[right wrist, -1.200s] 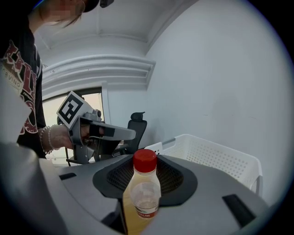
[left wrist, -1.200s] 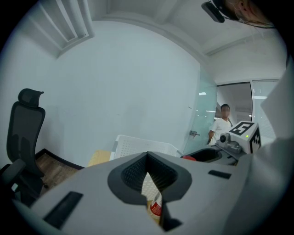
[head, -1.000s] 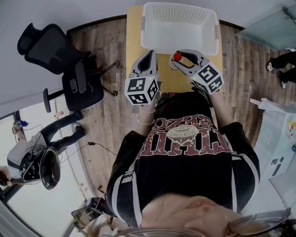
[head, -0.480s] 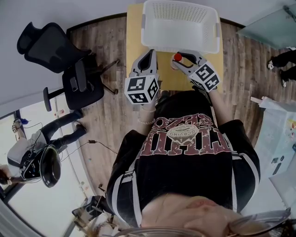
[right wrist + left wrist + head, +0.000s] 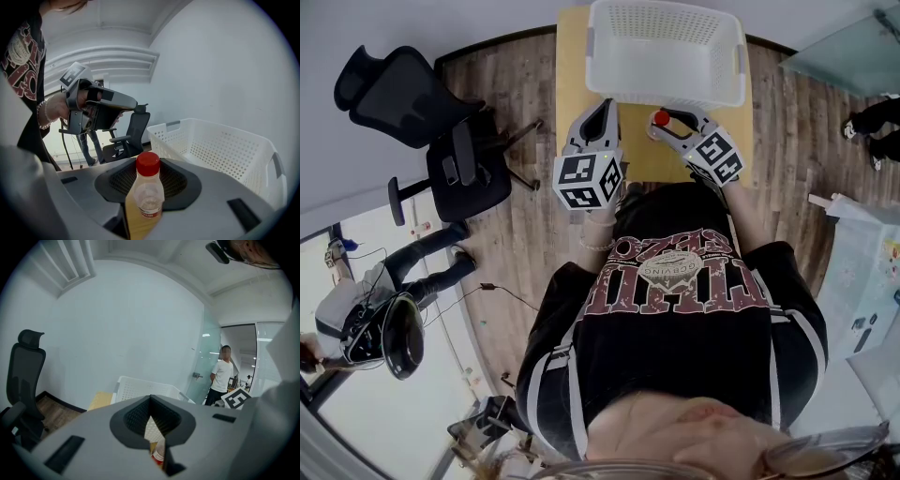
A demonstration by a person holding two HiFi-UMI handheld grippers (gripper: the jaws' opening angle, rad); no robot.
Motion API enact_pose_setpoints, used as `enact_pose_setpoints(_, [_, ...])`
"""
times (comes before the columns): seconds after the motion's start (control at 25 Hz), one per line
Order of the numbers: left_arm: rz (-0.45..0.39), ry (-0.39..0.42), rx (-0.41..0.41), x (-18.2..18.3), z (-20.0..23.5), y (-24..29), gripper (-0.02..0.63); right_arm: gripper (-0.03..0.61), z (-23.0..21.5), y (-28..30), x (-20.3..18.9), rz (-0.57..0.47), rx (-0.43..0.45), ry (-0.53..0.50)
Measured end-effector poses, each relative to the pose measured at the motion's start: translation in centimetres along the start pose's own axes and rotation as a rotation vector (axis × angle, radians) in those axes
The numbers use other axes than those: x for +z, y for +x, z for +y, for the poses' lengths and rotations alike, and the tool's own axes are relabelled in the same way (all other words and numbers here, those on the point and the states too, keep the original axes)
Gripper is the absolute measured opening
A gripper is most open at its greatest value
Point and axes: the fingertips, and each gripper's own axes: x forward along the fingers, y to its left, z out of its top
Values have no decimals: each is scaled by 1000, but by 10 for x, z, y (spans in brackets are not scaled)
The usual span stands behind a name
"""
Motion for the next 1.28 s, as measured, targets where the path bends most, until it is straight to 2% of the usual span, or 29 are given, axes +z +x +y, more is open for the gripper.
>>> enact_pose_setpoints(0.44, [3,4,-9,-4,-9,2,48,164,0,-10,-9,32,34,-8])
enact_pose_setpoints(1.28, [41,4,-50,-18,-33,3,48,164,9,-27,-13,55,9,-21])
